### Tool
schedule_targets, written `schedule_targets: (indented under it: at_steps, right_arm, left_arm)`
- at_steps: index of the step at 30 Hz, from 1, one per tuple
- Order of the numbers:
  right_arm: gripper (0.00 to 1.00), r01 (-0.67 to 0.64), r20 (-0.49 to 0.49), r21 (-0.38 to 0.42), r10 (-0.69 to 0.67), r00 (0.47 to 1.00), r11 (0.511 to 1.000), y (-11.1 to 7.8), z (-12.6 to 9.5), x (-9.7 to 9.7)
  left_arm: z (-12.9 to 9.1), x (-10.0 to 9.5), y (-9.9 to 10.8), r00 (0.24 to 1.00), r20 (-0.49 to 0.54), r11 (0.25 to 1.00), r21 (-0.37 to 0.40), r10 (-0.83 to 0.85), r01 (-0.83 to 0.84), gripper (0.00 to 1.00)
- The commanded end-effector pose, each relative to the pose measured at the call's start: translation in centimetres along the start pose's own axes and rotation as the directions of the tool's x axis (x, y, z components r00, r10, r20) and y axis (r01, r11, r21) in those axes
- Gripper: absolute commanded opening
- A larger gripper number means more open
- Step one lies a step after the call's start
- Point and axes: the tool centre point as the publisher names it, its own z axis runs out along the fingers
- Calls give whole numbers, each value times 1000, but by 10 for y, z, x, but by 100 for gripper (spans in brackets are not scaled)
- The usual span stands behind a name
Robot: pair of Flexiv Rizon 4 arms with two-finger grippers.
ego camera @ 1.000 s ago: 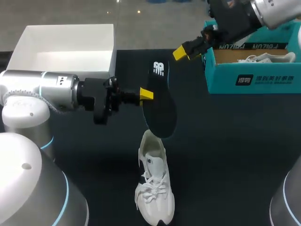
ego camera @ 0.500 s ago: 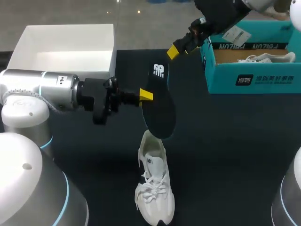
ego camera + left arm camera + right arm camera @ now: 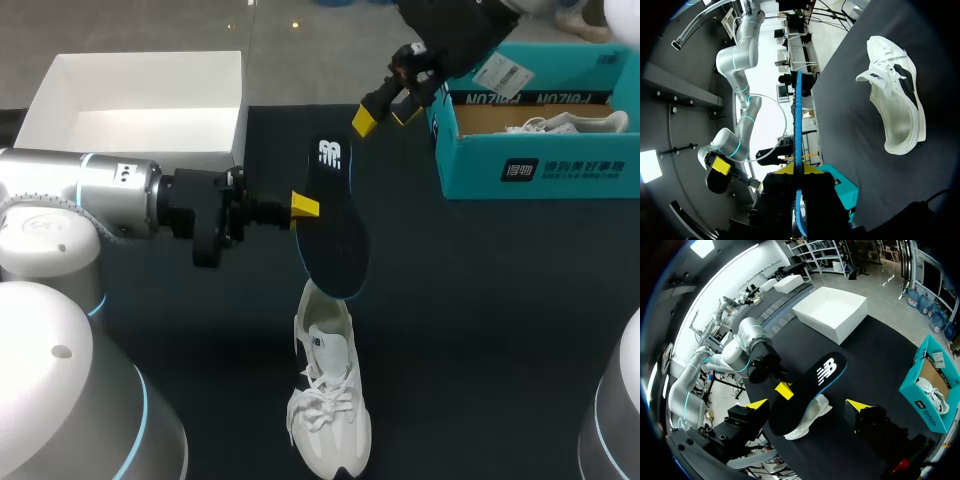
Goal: Take the shoe out of the shoebox, open the shoe tongue, remove and reinsert the insole, then place the shoe into the shoebox
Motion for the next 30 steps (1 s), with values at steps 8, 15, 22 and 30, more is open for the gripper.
schedule_targets:
  at_steps: [8,15,22,30]
  right_arm:
    - [100,4,90,123,-15,996,992,-2,6,26]
    - [100,15,185,149,-43,982,989,-10,8,35]
    - [100,18,243,170,-60,968,985,-12,9,39]
    - [100,52,255,166,-94,962,985,-10,6,45]
  left_arm:
    - [7,5,2,999,-38,1000,-3,-5,5,0]
    - [8,4,8,999,-42,1000,-4,-18,17,0]
    - [7,10,10,996,-60,998,12,-60,60,0]
    - [1,19,10,991,-76,994,14,-106,108,0]
